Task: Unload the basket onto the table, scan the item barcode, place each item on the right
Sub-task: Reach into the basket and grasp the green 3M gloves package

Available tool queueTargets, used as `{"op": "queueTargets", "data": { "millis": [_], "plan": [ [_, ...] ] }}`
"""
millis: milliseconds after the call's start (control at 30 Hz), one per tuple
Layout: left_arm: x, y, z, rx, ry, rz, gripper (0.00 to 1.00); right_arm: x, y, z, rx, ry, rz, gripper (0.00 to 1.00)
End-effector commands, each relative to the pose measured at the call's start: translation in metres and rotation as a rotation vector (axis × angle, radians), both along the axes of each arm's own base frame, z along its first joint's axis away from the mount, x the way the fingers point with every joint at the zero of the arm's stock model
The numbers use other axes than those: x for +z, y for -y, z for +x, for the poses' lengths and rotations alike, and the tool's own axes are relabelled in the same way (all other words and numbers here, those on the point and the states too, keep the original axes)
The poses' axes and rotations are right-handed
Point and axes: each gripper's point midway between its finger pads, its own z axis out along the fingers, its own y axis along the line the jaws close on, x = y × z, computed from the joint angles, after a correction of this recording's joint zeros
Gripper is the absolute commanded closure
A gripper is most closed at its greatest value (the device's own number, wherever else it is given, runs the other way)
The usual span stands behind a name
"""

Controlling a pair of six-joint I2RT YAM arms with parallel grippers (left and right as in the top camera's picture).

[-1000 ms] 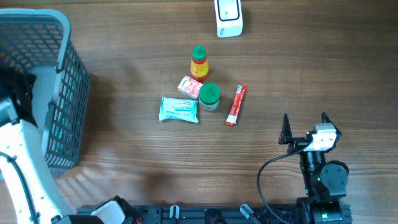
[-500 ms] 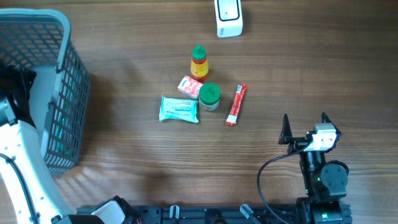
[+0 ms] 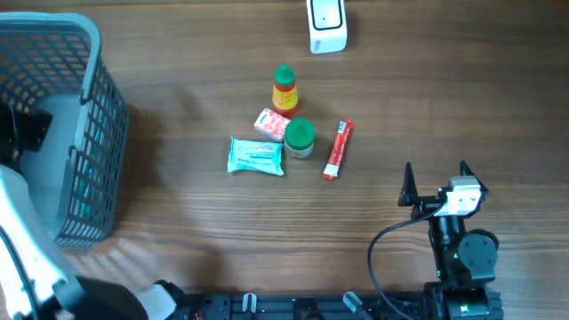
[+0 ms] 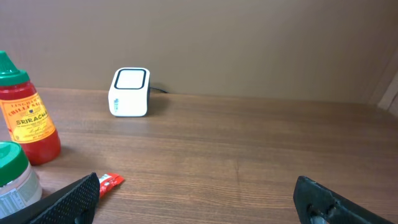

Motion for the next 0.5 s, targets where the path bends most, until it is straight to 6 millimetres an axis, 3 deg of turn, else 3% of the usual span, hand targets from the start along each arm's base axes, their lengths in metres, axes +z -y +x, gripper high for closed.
{"op": "queueTargets", "data": {
  "millis": [0,100,200,467],
  "plan": [
    [-0.043,0.016,0.015,-0.021,-0.002,-0.282,0.00,0.001,-0.002,0.000,0.012,0.002,-0.004,0.00],
    [-0.063,0.016,0.020,-0.134,-0.077,-0.204,0.01,0.001,-0.002,0.000,0.012,0.002,-0.003,0.00],
    [-0.067,0.014,0.020,-0.220,-0.119,-0.109,0.01,0.001,-0.002,0.000,0.012,0.002,-0.004,0.00],
    [-0.053,-0.001,0.030,-0.780,-0.297,0.611,0.01,0.001,-0.002,0.000,0.012,0.002,-0.004,0.00]
  ]
}}
